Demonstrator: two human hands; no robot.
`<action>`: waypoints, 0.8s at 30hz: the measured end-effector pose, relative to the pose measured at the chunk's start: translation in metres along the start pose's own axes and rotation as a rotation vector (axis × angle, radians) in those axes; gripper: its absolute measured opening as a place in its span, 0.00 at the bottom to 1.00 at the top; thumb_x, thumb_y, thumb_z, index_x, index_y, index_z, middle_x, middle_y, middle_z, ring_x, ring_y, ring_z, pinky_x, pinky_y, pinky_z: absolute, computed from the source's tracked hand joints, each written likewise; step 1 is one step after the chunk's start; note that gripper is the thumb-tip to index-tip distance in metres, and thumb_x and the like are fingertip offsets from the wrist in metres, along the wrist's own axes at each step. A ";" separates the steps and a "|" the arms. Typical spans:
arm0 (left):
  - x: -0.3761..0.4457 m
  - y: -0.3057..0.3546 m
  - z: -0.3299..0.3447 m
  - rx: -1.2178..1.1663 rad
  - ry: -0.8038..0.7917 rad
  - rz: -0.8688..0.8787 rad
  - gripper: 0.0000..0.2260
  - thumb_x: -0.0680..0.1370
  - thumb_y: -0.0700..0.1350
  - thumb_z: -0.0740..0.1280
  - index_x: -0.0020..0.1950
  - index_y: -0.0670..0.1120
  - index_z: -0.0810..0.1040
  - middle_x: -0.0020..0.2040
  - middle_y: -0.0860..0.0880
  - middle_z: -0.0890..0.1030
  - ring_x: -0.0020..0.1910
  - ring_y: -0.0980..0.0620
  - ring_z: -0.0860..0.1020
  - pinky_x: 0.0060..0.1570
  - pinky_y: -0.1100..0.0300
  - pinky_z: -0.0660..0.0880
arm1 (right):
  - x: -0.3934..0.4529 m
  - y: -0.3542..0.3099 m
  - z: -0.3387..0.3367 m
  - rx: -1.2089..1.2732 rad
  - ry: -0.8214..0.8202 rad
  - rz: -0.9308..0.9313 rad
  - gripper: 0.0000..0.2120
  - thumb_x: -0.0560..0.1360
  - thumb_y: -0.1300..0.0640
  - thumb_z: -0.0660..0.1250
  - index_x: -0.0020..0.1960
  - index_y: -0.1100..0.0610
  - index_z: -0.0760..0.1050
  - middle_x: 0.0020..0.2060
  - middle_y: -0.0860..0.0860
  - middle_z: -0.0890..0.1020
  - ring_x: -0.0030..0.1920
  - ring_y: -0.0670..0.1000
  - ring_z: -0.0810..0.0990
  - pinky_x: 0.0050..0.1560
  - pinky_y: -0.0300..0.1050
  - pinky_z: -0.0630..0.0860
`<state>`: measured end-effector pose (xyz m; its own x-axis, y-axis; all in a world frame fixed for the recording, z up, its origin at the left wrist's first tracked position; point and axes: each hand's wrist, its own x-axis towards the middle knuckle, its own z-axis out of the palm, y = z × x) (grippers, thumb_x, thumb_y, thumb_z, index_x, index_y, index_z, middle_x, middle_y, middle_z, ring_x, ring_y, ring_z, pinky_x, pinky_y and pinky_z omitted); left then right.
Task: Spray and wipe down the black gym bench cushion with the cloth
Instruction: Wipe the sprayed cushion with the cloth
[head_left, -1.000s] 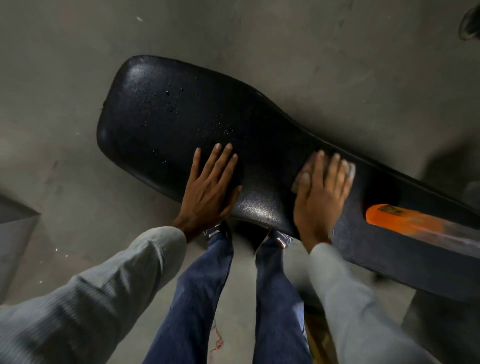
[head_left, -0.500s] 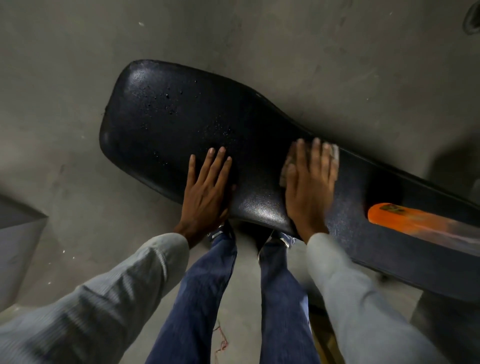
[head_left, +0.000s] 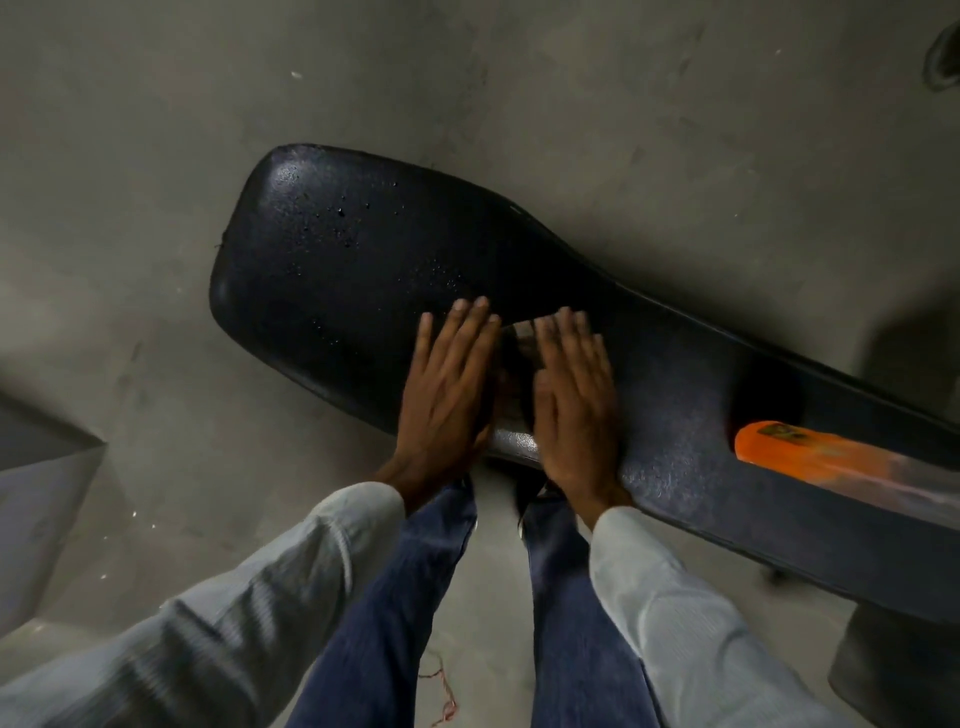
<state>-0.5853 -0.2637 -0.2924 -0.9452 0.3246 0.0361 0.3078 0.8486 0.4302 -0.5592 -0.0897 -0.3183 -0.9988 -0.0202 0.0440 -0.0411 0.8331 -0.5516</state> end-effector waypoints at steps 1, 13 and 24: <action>0.006 0.014 0.006 -0.022 -0.026 0.031 0.26 0.85 0.48 0.58 0.81 0.38 0.67 0.83 0.38 0.65 0.84 0.39 0.60 0.84 0.38 0.51 | 0.001 0.010 -0.004 -0.009 0.063 0.064 0.25 0.89 0.58 0.53 0.85 0.58 0.62 0.86 0.58 0.62 0.87 0.59 0.57 0.88 0.59 0.53; -0.003 0.009 0.029 0.172 -0.193 -0.045 0.28 0.89 0.53 0.49 0.87 0.43 0.52 0.88 0.43 0.50 0.87 0.45 0.48 0.85 0.43 0.51 | 0.030 0.015 0.019 -0.103 0.065 0.165 0.25 0.89 0.58 0.53 0.85 0.61 0.64 0.85 0.58 0.64 0.87 0.57 0.59 0.87 0.64 0.55; 0.006 -0.012 0.020 0.118 -0.177 0.021 0.27 0.89 0.51 0.54 0.86 0.41 0.56 0.87 0.42 0.55 0.87 0.44 0.51 0.84 0.41 0.54 | 0.041 0.006 0.033 -0.221 0.113 0.174 0.27 0.88 0.57 0.54 0.86 0.59 0.60 0.87 0.57 0.61 0.88 0.57 0.56 0.86 0.64 0.55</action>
<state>-0.5919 -0.2636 -0.3148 -0.9078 0.4020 -0.1195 0.3475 0.8806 0.3221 -0.6012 -0.1040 -0.3477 -0.9807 0.1847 0.0639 0.1492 0.9188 -0.3653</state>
